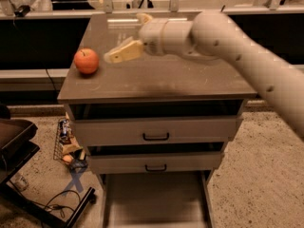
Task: Place apple into bottom drawer
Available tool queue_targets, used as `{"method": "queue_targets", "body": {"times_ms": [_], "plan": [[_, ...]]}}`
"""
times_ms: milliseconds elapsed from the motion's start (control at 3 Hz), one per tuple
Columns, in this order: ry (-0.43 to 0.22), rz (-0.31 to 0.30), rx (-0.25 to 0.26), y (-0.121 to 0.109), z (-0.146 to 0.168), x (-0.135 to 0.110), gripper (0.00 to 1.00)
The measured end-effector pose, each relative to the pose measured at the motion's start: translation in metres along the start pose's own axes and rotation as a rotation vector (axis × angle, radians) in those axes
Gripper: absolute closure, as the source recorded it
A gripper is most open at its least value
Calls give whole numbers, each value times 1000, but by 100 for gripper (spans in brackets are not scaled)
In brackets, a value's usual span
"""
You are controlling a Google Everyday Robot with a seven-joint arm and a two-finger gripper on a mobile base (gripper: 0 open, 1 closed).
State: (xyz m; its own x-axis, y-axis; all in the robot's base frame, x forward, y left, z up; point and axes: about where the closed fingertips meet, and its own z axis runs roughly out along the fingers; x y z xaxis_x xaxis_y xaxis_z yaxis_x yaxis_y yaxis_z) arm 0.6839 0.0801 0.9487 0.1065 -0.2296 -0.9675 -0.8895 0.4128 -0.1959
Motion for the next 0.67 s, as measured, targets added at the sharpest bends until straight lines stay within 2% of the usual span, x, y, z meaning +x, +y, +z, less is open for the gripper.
{"method": "queue_targets", "body": {"times_ms": [333, 667], "plan": [[-35, 14, -23, 2, 43, 3, 0], [-4, 9, -83, 21, 89, 14, 0]]}}
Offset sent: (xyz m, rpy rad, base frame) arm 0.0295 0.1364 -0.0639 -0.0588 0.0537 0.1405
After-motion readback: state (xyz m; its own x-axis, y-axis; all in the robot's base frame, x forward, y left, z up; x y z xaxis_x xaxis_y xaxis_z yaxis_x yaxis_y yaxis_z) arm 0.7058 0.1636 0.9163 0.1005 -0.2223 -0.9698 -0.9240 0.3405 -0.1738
